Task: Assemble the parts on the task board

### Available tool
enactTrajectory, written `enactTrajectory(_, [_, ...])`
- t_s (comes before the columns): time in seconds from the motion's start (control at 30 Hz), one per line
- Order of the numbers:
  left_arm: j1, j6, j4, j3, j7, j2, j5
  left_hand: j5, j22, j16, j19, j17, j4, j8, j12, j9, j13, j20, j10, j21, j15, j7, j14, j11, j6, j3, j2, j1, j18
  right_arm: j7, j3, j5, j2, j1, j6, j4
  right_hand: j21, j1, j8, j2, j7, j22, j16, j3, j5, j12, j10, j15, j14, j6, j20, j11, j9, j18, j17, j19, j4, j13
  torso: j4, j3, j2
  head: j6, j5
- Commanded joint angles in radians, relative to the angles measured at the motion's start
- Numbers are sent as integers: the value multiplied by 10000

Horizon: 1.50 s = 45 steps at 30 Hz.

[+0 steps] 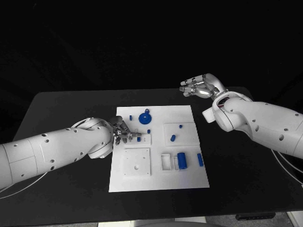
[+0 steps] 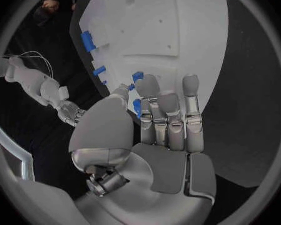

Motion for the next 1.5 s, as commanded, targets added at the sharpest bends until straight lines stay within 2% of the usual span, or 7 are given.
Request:
enactTrajectory(0.03, [127,55,22,138,307,-44,694,281,-105,-430,-193,-314,-480,-58,-689,-1361,-93,72,106,-378,84,268,-405,201,-831,-121,356,138,-72,123,5,36,-25,-11,87,-19,5,-37,-20,-82,39,-7,-28,-6,35,-26,-39,18,-66,-17,-2,-7,-10,-70,-8,-80,62,-12,3,-4,-2,97,20])
enactTrajectory(0.13, [404,406,-122,246,326,-57,846,654,-304,-539,-38,-841,-1114,70,-1289,-4229,98,181,70,-979,197,483,-486,274,-1212,-626,799,181,-72,120,5,85,-38,-12,89,-64,8,-36,-20,-78,37,-7,-29,-8,28,-24,-34,18,-63,-13,-3,-8,-10,-68,-9,-74,63,-12,6,-5,0,201,61])
enactTrajectory(0.23, [703,817,-417,292,327,5,1065,678,-377,-731,-86,-1104,-1162,-20,-1610,-5117,86,267,-118,-1342,311,693,-671,408,-1677,-669,878,195,-72,118,5,111,-40,-13,87,-97,8,-36,-20,-78,37,-7,-29,-8,28,-24,-34,17,-63,-12,-3,-8,-10,-68,-9,-74,63,-12,-13,2,9,296,111])
enactTrajectory(0.33, [937,1243,-776,314,322,92,1454,1270,-498,-937,-211,-1263,-1346,-40,-1848,-5906,16,391,-371,-1642,454,941,-929,561,-2329,-754,980,313,-61,115,5,124,-28,-13,92,-124,8,-36,-20,-78,37,-7,-29,-8,28,-24,-34,17,-63,-12,-3,-8,-10,-68,-9,-74,63,-12,-15,3,21,425,168])
enactTrajectory(0.57, [1228,2241,-1718,338,242,460,2118,1286,-658,-1022,-183,-1468,-1378,-8,-2084,-7516,-74,556,-672,-2173,616,1201,-1191,748,-2901,-911,951,152,9,108,5,151,-17,-14,90,-151,7,-35,-19,-76,38,-7,-29,5,51,-26,-30,16,-58,-10,-4,-8,-9,-67,-9,-72,58,-12,-36,-13,57,602,233])
enactTrajectory(1.1, [1471,4527,-4207,357,-143,1803,1908,1371,-179,-851,-22,-1657,-1608,54,-2108,-8330,-97,622,-882,-2953,685,1278,-1422,819,-3028,-1165,1433,105,5,95,5,159,-14,-12,71,-83,4,-44,-21,-83,39,-8,-31,14,66,-30,-34,17,-61,-14,-3,-8,-10,-69,-10,-74,66,-13,-165,-14,255,1186,617])
enactTrajectory(1.5, [1464,4849,-5309,350,-112,2461,1597,1363,-71,-777,4,-1658,-1595,72,-2073,-8335,-82,632,-926,-3051,694,1283,-1456,830,-3057,-1206,1454,33,9,90,5,160,-34,-8,33,-3,5,-42,-19,-81,36,-8,-31,10,78,-29,-38,17,-63,-9,-3,-11,-9,-69,-10,-74,82,-13,-239,1,406,1203,628])
